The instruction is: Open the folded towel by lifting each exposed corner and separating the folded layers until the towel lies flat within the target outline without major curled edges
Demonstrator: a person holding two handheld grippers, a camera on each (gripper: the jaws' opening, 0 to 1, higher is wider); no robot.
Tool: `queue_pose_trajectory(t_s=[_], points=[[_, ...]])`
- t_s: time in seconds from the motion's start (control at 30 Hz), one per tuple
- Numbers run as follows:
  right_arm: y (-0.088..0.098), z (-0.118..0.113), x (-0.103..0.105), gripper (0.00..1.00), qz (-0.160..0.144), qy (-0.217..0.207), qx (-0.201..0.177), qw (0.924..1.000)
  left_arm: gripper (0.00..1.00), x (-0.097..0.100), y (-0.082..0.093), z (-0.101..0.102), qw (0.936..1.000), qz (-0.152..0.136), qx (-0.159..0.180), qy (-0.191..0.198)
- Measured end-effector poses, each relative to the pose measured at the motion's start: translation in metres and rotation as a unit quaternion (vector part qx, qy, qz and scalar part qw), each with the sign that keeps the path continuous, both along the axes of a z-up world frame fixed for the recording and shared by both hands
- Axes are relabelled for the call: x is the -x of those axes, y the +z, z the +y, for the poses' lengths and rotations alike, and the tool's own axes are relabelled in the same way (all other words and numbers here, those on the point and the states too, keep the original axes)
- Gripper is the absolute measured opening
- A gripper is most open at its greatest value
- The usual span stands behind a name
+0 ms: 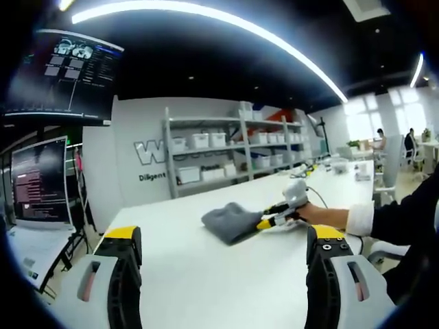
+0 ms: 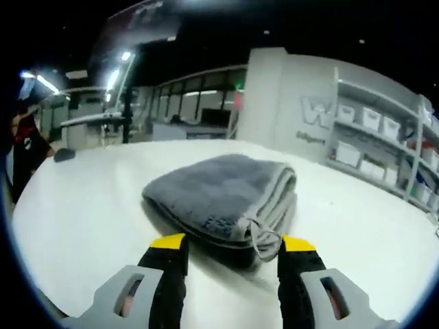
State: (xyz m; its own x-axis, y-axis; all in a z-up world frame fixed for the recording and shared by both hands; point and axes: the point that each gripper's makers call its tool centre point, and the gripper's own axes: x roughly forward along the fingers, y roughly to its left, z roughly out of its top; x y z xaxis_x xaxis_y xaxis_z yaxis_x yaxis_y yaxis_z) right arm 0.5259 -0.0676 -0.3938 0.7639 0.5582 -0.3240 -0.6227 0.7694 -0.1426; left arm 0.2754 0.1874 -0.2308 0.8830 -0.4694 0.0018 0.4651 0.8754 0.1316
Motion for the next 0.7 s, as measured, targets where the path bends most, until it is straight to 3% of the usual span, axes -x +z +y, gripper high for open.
queue_pose_trajectory(t_s=[0.13,0.47,0.57,0.7], points=[[-0.010,-0.002,0.001,0.49,0.013,-0.008,0.025,0.9996,0.99,-0.002,-0.001,0.002,1.0000,0.001,0.000,0.002],[-0.016,-0.003,-0.003,0.46,0.035,-0.023,0.008,0.9991,0.98,-0.006,-0.005,-0.001,1.0000,0.006,-0.004,-0.001],[-0.019,-0.004,-0.005,0.39,0.042,-0.024,0.003,0.9988,0.98,-0.008,-0.007,-0.003,0.9999,0.008,-0.006,-0.003],[-0.018,-0.004,-0.008,0.37,0.037,-0.034,0.000,0.9987,0.98,-0.010,-0.011,-0.004,0.9999,0.013,-0.008,-0.004]])
